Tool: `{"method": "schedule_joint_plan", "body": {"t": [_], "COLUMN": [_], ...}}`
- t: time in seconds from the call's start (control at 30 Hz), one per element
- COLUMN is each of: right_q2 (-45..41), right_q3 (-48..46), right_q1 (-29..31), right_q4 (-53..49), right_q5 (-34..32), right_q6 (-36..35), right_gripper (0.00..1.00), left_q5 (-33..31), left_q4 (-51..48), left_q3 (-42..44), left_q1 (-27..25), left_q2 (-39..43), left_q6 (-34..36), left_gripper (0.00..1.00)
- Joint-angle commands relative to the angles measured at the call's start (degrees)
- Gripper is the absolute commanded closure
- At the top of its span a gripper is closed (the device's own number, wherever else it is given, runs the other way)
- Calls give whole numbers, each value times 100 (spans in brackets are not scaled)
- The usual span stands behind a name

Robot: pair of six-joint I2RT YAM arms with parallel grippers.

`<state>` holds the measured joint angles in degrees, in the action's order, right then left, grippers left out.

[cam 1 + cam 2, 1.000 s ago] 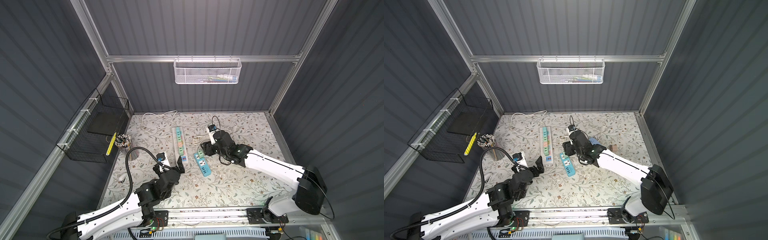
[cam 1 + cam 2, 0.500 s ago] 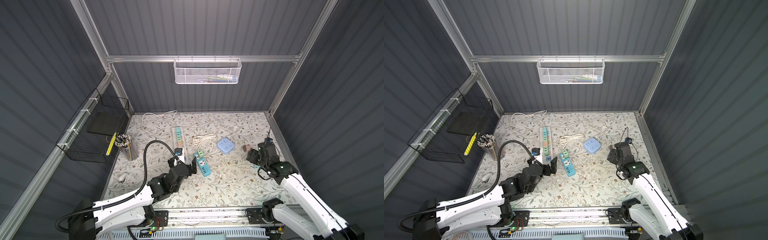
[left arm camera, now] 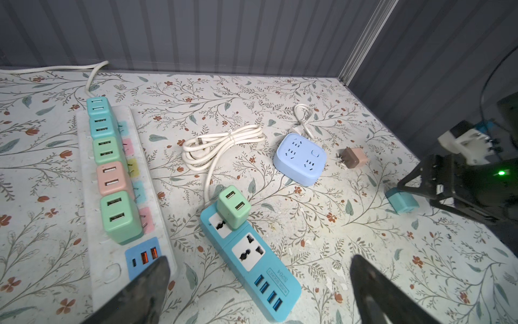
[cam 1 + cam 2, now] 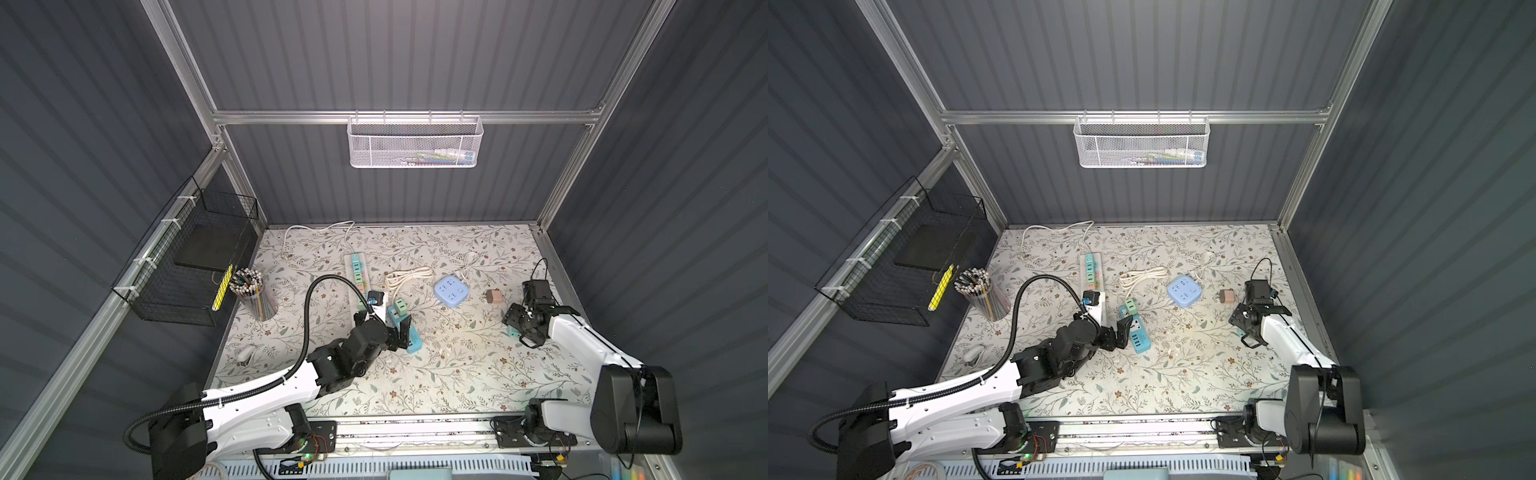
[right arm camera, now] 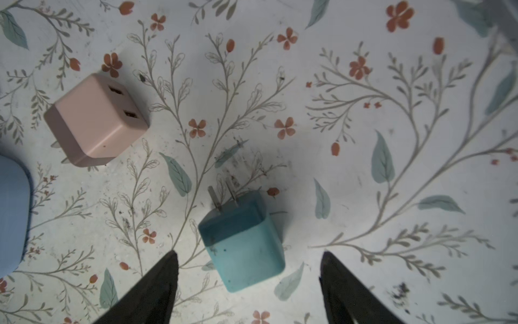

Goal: Insert the plug
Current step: 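Open the right gripper, move to the loose teal charger and grasp it, then lift the teal charger with the right gripper and carry it toward the teal strip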

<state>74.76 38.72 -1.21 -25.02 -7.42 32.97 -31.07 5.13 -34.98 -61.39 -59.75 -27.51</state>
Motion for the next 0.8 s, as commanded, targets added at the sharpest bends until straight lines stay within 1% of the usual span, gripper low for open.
{"method": "schedule_joint_plan", "body": {"t": [0.0, 0.07, 0.17, 0.33, 0.37, 0.47, 0.5, 0.57, 0.63, 0.77], "right_q2": [152, 336, 502, 520, 566, 757, 803, 889, 941, 1135], "right_q3": [180, 257, 267, 276, 298, 378, 375, 374, 356, 502], "right_q1": [-28, -28, -28, -28, -24, -27, -25, -26, -20, -2], "right_q4": [166, 74, 73, 63, 55, 25, 52, 80, 128, 43], "right_q5": [411, 525, 469, 522, 580, 598, 609, 641, 711, 717], "right_q6": [-174, -271, -404, -372, -394, -423, -422, -393, -375, -419], "right_gripper": [20, 23, 27, 35, 38, 51, 54, 55, 53, 53], "left_q5": [-126, -180, -207, -246, -274, -326, -330, -374, -413, -478], "left_q4": [-348, -458, -538, -570, -587, -582, -588, -648, -748, -864], "left_q3": [53, 62, 41, -118, -142, -169, -176, -167, -176, -60], "left_q1": [48, 52, 48, 56, 52, 56, 56, 56, 56, 54], "left_q2": [157, 145, 125, 122, 136, 169, 190, 256, 350, 660], "left_q6": [-110, -140, -150, 18, 34, 95, 105, 111, 110, 155], "left_gripper": [0, 0, 0, 0, 0, 0, 0, 0, 0, 0]}}
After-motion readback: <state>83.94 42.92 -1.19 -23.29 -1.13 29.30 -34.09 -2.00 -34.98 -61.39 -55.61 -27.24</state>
